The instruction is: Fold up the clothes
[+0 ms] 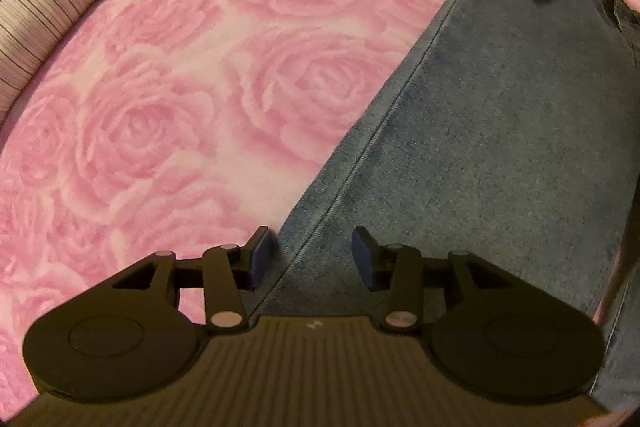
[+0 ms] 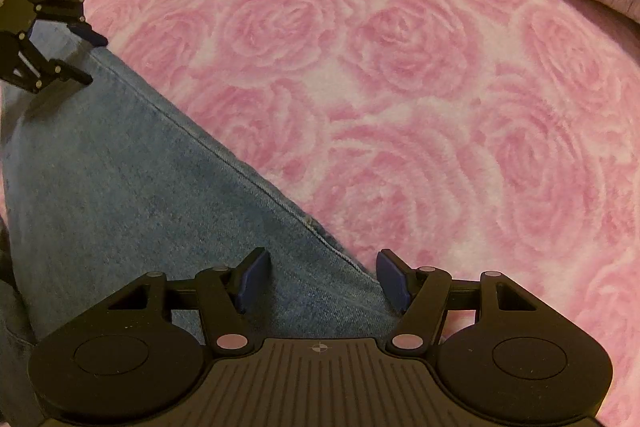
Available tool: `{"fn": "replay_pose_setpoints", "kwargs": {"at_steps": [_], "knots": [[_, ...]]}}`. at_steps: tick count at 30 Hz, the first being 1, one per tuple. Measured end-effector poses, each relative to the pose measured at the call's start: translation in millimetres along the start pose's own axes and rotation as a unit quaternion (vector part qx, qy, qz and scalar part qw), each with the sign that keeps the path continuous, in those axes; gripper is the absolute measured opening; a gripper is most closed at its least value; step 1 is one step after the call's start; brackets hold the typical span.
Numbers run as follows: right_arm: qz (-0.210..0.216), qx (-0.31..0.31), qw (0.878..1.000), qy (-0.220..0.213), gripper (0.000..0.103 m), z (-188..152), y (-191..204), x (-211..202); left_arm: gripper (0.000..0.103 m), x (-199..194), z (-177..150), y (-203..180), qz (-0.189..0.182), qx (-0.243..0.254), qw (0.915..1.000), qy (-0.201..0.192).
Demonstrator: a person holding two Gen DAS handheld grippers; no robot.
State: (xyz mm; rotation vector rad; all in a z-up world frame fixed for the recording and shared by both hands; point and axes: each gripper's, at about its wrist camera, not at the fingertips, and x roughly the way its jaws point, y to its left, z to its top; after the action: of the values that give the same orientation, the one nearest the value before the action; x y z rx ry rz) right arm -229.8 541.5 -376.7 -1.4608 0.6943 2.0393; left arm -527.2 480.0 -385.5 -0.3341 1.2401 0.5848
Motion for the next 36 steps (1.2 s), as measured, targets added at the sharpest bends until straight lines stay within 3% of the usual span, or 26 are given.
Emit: {"fn": "replay_pose_setpoints", "kwargs": {"at_steps": [2,4,7,11,14,18,19,23,24,26,27,29,31,34,36], "knots": [[-0.013,-0.014,1.0,0.004,0.032,1.0,7.4,-0.6,0.026,-1.4,0.6,-2.4,0.001,0.008,1.0,-0.002],[-0.033,-0.037,0.999,0.002,0.014,0.4,18.2,-4.9,0.006,-5.7,-0.5,-9.4,0.015,0.028,0.9995,-0.006],[-0.079,-0.062,0.995,-0.025,0.011,-8.8,39.7,-21.6,0.003,-18.7,-6.7,-25.3,0.05,0.047,0.9974,-0.021],[-0.157,-0.078,0.981,-0.085,0.011,-26.7,78.3,-64.5,0.003,-62.0,-18.9,-46.4,0.119,0.006,0.9895,-0.082],[-0.21,-0.083,0.965,-0.133,0.011,-46.9,115.2,-106.7,0.003,-112.0,-34.5,-75.9,0.167,-0.034,0.9765,-0.131],[-0.261,-0.067,0.946,-0.182,0.011,-96.6,182.9,-160.5,0.003,-193.9,-73.9,-139.6,0.2,-0.091,0.9576,-0.186],[-0.27,-0.059,0.942,-0.191,0.011,-110.6,200.1,-172.7,0.003,-209.2,-85.2,-154.2,0.196,-0.109,0.9558,-0.19],[-0.284,-0.031,0.943,-0.17,0.012,-174.8,272.4,-186.6,0.003,-202.1,-132.1,-204.4,0.125,-0.184,0.9674,-0.122],[-0.283,-0.023,0.947,-0.153,0.012,-190.4,288.5,-183.1,0.006,-200.0,-143.8,-216.9,0.106,-0.202,0.968,-0.104],[-0.266,-0.007,0.962,-0.066,0.014,-216.2,309.5,-156.8,0.005,-195.7,-167.3,-241.9,0.069,-0.238,0.9665,-0.068],[-0.259,0.003,0.966,-0.026,0.027,-227.5,317.1,-143.4,0.005,-193.5,-179.0,-254.4,0.05,-0.255,0.9642,-0.05],[-0.24,0.026,0.97,0.029,0.033,-245.5,326.7,-124.4,0.006,-189.5,-195.1,-271.7,0.018,-0.287,0.9574,-0.025],[-0.225,0.064,0.972,0.037,0.039,-254.0,326.4,-122.3,0.007,-192.3,-199.0,-276.1,-0.001,-0.318,0.9476,-0.035],[-0.195,0.141,0.971,0.003,0.042,-259.7,314.8,-131.7,0.013,-192.8,-204.6,-271.1,-0.007,-0.376,0.9247,-0.059],[-0.158,0.216,0.963,-0.031,0.042,-264.1,299.6,-135.4,0.015,-188.1,-210.4,-265.8,-0.006,-0.423,0.9033,-0.07]]}}
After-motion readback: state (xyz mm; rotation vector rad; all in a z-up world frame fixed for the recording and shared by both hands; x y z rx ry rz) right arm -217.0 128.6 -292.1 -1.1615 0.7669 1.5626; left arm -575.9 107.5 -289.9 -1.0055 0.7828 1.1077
